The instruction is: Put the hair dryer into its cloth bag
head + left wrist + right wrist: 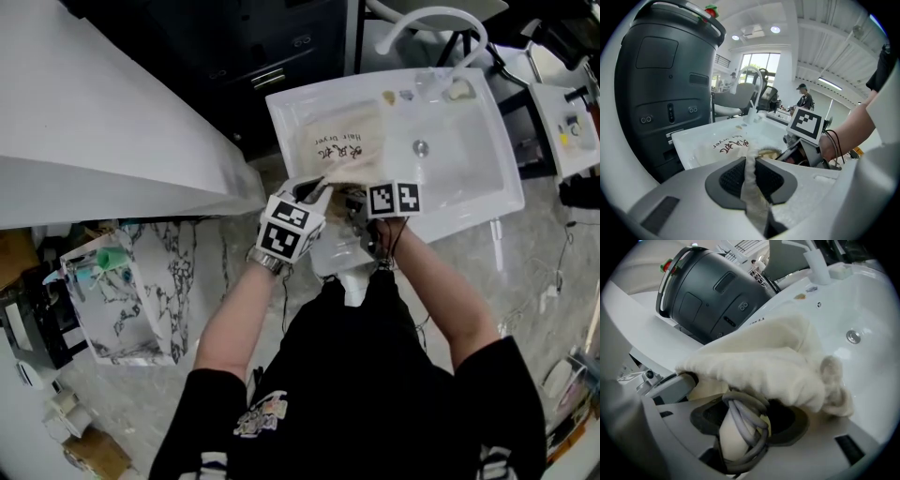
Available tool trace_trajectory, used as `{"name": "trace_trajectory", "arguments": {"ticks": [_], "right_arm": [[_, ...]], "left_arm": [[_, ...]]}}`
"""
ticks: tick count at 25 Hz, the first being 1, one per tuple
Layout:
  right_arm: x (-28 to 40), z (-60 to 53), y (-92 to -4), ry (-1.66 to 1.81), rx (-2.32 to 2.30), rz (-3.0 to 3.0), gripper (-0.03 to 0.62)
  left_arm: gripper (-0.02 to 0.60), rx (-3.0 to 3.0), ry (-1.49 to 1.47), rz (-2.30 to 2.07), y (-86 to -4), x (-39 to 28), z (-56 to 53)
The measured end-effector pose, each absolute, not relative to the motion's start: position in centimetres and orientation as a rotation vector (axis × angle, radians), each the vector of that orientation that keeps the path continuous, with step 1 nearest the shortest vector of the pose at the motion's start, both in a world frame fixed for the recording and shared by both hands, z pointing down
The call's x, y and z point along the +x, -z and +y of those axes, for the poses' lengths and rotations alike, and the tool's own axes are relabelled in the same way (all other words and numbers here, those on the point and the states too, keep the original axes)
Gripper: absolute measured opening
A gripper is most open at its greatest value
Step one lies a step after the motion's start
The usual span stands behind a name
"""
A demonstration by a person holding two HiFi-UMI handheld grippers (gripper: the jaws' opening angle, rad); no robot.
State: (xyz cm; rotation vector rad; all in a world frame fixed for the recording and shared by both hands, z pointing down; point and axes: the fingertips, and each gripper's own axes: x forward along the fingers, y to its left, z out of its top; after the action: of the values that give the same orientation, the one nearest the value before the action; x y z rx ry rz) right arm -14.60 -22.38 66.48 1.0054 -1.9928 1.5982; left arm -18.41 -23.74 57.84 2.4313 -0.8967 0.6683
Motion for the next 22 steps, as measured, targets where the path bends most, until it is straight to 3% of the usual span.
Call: {"name": "trace_trajectory", "arguments": {"ticks": [22], "right_arm": [[-14.7, -28.3, -70.1, -1.422, 1.247, -2.001, 0.239]], "left_arm": [[0.044, 2.397, -0.639, -0.844, -58.7, -18.5, -24.1]]}}
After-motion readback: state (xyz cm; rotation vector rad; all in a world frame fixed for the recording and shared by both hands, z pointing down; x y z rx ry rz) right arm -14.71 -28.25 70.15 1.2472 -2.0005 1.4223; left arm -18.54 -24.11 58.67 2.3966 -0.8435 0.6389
